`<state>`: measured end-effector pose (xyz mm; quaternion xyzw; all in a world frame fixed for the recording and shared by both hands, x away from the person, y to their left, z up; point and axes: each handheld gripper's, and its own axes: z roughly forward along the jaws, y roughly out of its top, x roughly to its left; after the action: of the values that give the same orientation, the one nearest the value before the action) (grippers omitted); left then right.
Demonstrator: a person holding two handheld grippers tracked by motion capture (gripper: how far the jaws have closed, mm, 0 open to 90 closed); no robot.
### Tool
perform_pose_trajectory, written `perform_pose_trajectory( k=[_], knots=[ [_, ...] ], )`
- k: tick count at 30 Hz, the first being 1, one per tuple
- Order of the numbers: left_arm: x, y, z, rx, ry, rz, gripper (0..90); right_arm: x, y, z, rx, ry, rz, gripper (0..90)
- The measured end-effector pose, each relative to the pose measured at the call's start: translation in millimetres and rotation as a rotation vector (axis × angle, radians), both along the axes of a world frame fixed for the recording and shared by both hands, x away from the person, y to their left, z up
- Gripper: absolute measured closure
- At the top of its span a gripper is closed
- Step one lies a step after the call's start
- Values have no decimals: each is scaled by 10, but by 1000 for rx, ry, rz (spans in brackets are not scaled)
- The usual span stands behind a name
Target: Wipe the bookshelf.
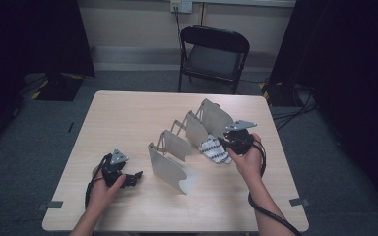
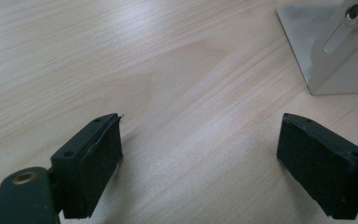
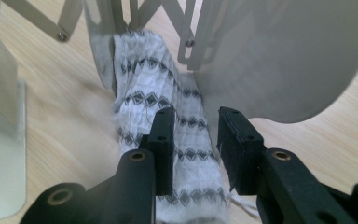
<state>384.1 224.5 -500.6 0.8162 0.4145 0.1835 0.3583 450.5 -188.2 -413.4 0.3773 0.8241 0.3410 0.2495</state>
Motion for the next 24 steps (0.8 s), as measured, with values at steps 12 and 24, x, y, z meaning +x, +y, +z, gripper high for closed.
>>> perform_pose_trajectory(
  k=[12, 24],
  knots=[
    [-2, -1, -1, 0, -2, 1, 138, -117, 189, -54, 61, 21, 70, 638],
    [-3, 0, -1, -1, -2, 1, 138, -86, 469, -1, 75, -6, 76, 831]
  ],
)
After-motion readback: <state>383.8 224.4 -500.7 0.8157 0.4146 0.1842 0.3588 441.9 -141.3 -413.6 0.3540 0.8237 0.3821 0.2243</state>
